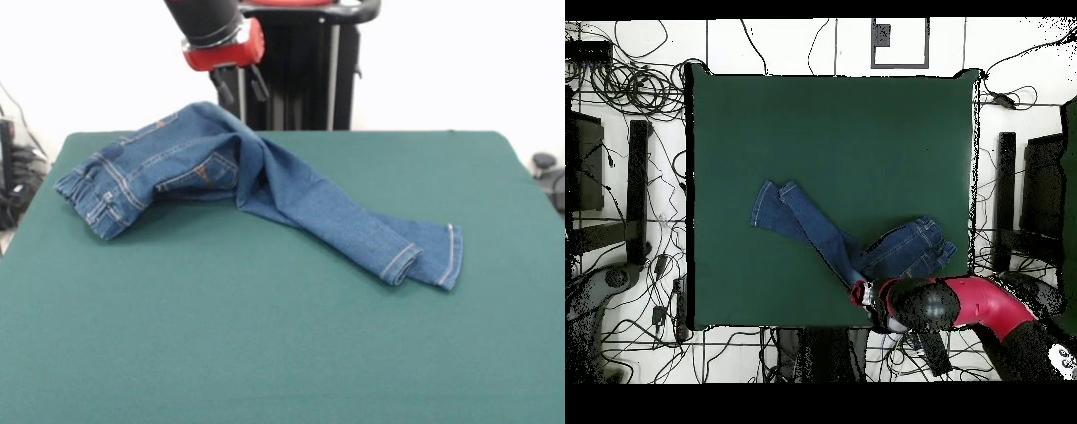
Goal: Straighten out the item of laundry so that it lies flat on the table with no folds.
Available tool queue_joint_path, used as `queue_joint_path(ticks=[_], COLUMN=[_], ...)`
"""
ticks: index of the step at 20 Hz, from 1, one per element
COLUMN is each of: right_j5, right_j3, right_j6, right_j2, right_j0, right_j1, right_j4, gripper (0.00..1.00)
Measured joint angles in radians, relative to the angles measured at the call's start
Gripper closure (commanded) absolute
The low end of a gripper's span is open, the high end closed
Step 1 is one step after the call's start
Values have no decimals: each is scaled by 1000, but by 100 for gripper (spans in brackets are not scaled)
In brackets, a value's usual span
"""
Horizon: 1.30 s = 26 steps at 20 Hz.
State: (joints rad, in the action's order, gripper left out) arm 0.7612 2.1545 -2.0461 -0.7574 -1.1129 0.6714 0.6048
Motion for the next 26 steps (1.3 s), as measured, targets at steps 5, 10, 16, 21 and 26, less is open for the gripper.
queue_joint_path(ticks=[5, 10, 16, 21, 26], right_j5=[0, 0, 0, 1, 23], right_j3=[-2, -3, -4, -8, -28], right_j6=[0, 0, 0, 0, 0], right_j2=[0, 0, 0, -5, -12], right_j0=[2, 2, 2, -6, -19], right_j1=[-37, -77, -103, -99, -92], right_j4=[30, 52, 70, 71, 71], gripper=[0, 0, 0, 0, 0])
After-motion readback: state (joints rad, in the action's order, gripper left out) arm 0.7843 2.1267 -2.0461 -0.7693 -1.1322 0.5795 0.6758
